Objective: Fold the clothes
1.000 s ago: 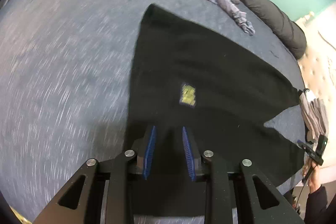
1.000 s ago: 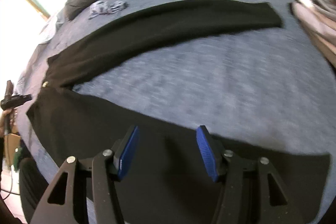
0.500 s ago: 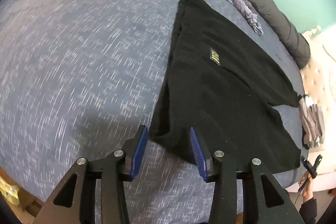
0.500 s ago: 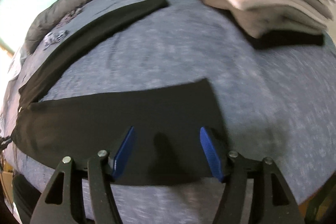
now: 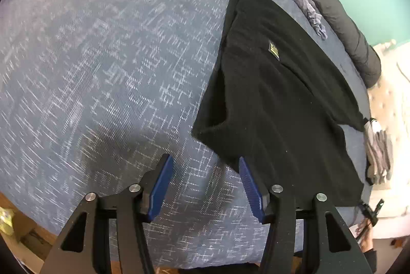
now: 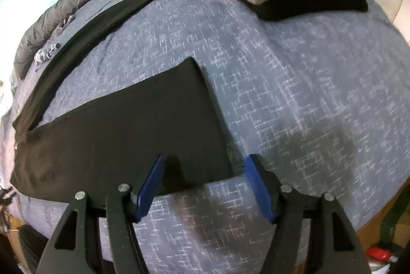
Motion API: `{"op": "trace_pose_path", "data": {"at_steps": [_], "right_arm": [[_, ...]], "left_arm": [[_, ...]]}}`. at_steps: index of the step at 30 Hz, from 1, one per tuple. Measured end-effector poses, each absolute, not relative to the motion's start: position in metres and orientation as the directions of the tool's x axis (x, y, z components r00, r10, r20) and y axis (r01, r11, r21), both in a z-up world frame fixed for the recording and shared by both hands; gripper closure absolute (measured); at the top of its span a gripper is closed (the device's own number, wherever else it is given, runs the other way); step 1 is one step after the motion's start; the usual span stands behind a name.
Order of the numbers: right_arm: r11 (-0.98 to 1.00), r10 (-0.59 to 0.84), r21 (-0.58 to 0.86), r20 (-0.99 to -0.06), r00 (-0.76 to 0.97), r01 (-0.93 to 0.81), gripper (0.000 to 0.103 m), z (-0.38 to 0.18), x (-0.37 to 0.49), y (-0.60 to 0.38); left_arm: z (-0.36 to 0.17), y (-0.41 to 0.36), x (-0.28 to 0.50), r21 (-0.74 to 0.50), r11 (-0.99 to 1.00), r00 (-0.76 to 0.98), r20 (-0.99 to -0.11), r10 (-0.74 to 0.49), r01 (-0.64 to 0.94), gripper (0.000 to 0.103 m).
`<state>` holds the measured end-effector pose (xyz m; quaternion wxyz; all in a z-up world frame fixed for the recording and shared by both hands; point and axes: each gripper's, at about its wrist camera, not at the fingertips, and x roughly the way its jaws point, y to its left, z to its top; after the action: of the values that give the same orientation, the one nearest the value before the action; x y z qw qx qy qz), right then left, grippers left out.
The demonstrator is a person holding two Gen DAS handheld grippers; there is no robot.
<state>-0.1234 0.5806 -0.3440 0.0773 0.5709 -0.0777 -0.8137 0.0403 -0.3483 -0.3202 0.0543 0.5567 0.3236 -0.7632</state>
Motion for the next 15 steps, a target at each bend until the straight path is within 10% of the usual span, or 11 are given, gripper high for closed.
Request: {"op": "trace_pose_path", "data": {"at_steps": [8, 15], "right_arm": [[-0.96, -0.275, 0.278, -0.909, -0.315, 0.035, 0.038, -0.343, -0.126, 0.575], [-0.953, -0.289, 0.301, -0.905, -0.313, 0.011, 0.081, -0.341, -0.128, 0.575]], "left_arm": [[-0.33, -0.351, 0.034, -0.483, -0.749, -0.405, -0.861, 0.309, 0.454, 0.045], [-0.332, -0.355, 0.024, -0.533, -0.712, -0.451, -0.829, 0.331, 0.457, 0.05]]}}
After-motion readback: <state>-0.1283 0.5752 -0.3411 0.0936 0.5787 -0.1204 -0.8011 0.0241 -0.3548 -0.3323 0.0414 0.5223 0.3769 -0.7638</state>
